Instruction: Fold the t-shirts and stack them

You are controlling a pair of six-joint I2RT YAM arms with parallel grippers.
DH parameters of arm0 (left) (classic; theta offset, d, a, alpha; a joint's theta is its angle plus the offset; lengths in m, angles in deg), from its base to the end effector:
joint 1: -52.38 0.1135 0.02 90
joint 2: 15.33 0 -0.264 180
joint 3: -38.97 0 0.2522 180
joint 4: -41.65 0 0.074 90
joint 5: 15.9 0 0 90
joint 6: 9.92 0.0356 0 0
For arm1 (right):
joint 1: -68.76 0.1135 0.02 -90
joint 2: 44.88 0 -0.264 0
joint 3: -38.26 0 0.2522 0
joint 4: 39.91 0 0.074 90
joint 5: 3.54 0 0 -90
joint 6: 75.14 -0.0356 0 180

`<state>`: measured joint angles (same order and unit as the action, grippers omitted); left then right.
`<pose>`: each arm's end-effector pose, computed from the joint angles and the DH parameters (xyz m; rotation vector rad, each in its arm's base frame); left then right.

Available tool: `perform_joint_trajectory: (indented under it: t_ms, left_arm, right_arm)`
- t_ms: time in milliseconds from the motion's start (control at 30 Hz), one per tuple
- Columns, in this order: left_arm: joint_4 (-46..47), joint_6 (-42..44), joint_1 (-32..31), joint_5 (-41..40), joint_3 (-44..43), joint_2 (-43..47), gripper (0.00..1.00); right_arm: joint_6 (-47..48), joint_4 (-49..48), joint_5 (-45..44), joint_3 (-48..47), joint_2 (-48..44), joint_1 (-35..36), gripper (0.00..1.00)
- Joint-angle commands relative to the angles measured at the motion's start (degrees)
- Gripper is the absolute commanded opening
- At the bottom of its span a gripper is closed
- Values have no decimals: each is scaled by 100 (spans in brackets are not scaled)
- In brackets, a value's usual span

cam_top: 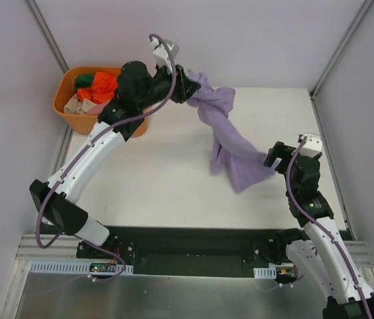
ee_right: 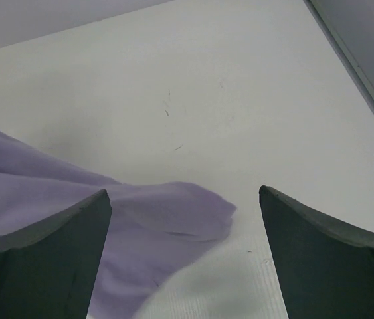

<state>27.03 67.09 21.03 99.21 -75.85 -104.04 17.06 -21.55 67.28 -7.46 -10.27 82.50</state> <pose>0.2865 -0.1922 0.5096 0.6018 1.3252 -0.9381 0.1552 0.0259 0.2985 0.0146 1.6920 -0.1331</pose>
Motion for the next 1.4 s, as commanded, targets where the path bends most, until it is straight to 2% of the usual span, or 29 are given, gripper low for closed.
perform_joint_trajectory:
  t_ms: [0, 67, 100, 133, 267, 400, 567, 733, 833, 900, 967, 1067, 1300, 1367]
  left_arm:
    - [236, -220, 6, -3126, 1760, 695, 47]
    - [131, -474, 6, -4298, 2517, 898, 81]
    - [-26, -572, 6, -4703, 2747, 977, 93]
    - [-176, -590, 6, -4916, 2958, 1039, 99]
    - [-590, -721, 6, -5050, 3460, 1294, 99]
    - [-599, -942, 6, -5042, 3882, 1304, 99]
    - [-678, -836, 15, -4612, 3646, 532, 99]
    - [-1108, -1301, 111, -4313, 3356, -225, 99]
    - [-1100, -1522, 322, -3480, 3408, -489, 99]
    - [-1100, -1260, 332, -2935, 3303, -726, 93]
    - [-1039, -961, 323, -2154, 3233, -937, 91]
    - [-881, -723, 279, -1466, 3276, -1122, 85]
    - [-661, -590, 209, -1245, 3645, -1131, 78]
    - [-643, -581, 209, -1236, 3637, -1245, 72]
  right_arm:
    - [0, 172, -174, -231, 221, -11, 96]
    - [0, 216, -130, -292, 370, -20, 96]
    - [-26, 243, -78, -345, 458, -20, 96]
    - [-61, 295, 36, -398, 546, -11, 96]
    - [-158, 489, 467, -635, 941, -11, 96]
    - [-411, 918, 301, -793, 1311, -20, 96]
    - [-887, 1753, -182, -969, 1768, -29, 96]
    - [-1107, 1887, -191, -864, 1935, -82, 96]
    - [-1177, 1878, -191, -750, 2006, -187, 96]
    - [-1117, 1878, -95, -706, 2050, -222, 96]
    - [-1046, 1834, -25, -688, 2111, -231, 96]
    - [-1055, 1755, 11, -671, 2243, -266, 96]
    - [-1362, 1474, -86, -785, 2743, -319, 96]
    - [-1388, 1325, -25, -837, 2884, -345, 96]
